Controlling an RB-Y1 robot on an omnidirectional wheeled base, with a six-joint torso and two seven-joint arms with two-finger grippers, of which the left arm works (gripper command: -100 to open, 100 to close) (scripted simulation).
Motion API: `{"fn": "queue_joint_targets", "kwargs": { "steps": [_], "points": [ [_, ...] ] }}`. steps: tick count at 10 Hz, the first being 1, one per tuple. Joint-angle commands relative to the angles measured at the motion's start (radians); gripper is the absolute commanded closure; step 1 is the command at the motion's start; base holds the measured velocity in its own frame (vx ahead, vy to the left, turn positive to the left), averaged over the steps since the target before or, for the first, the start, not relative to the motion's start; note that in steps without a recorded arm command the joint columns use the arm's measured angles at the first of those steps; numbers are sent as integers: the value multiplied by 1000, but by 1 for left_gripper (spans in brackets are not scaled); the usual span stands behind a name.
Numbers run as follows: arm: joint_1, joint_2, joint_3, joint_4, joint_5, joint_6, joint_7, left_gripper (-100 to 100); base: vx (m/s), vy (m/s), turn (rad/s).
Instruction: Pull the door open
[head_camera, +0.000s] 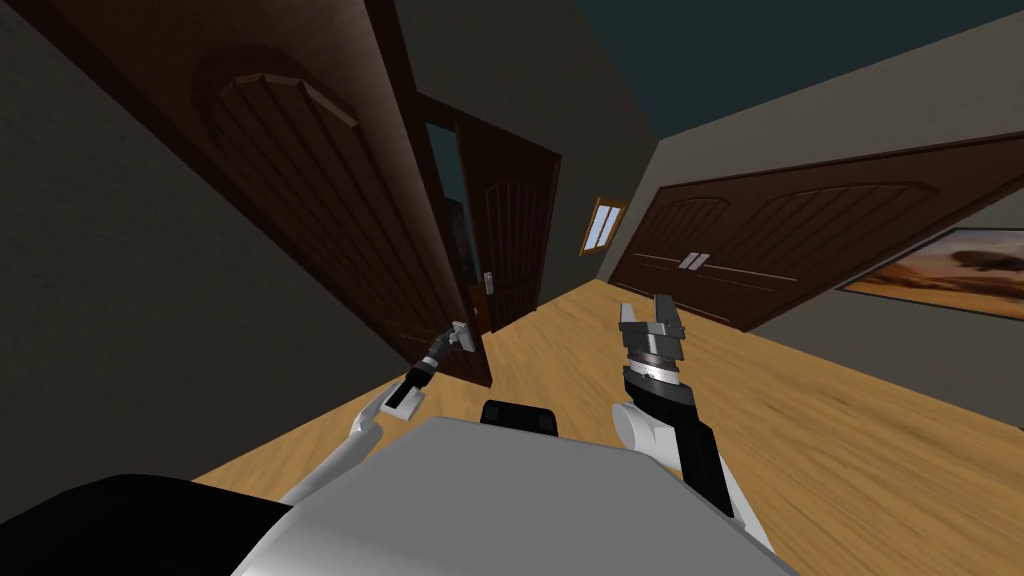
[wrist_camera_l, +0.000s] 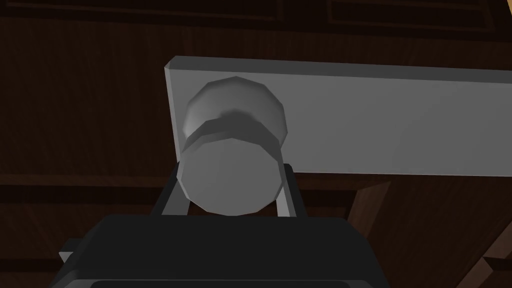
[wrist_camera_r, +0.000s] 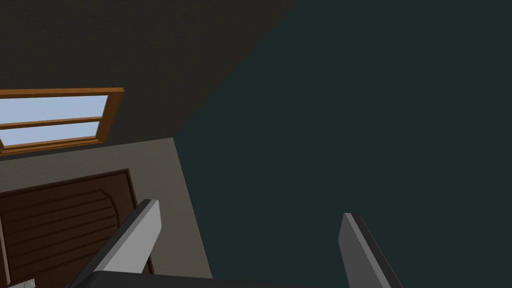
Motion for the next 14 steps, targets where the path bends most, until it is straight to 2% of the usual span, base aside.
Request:
{"fn": "queue_joint_targets", "kwargs": {
  "steps": [1, 2, 3, 4, 11, 13, 14],
  "points": [
    [10, 8, -21, 1, -3, -27, 13, 100, -199, 108, -112],
    [17, 17, -26, -1, -3, -37, 20, 100, -177, 115, -103],
    [14, 15, -13, 2, -1, -25, 13, 100, -81, 55, -16],
    [21, 28, -23, 9, -3, -44, 24, 100, -143, 57, -123],
    [35, 84, -60, 27, -9, -123, 69, 100, -205, 93, -142],
    [38, 95, -67, 31, -10, -139, 78, 100, -180, 101, -92],
    [34, 97, -55, 38, -7, -132, 74, 100, -68, 54, -13]
  ]
}}
